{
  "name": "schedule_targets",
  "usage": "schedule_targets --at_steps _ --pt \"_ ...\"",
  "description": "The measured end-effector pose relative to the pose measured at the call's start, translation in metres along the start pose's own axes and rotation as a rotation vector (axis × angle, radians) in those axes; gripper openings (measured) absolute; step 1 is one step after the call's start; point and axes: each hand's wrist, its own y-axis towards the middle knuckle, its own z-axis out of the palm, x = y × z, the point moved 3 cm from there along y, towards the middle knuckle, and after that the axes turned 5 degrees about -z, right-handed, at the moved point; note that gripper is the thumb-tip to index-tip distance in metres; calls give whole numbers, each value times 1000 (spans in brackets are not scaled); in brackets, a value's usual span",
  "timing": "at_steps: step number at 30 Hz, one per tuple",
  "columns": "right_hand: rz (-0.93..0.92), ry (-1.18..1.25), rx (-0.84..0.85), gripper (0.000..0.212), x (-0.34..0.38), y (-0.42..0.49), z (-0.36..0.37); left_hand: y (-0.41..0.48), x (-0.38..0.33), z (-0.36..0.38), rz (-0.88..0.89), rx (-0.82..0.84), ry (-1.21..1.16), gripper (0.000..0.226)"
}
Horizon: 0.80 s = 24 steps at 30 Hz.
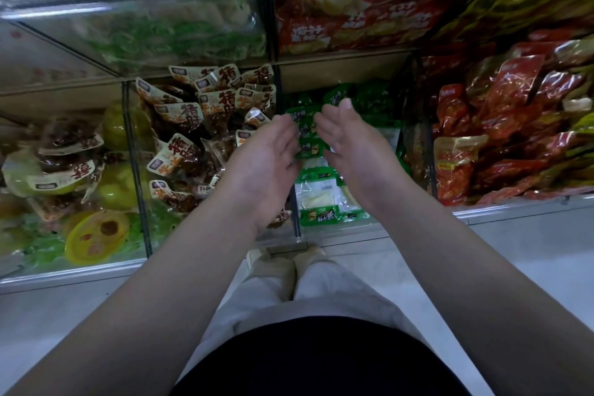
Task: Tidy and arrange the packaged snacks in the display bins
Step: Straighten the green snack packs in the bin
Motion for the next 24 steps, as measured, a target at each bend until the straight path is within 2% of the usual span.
schedule_targets --at_steps 11,18,24 --pt "-232 121 71 60 85 -4 12 -7 -75 17 159 106 12 51" --pt "-301 83 75 73 126 3 15 -12 -110 22 171 199 -53 51" --pt "-398 109 97 67 155 5 11 -20 -140 29 245 229 -17 51"
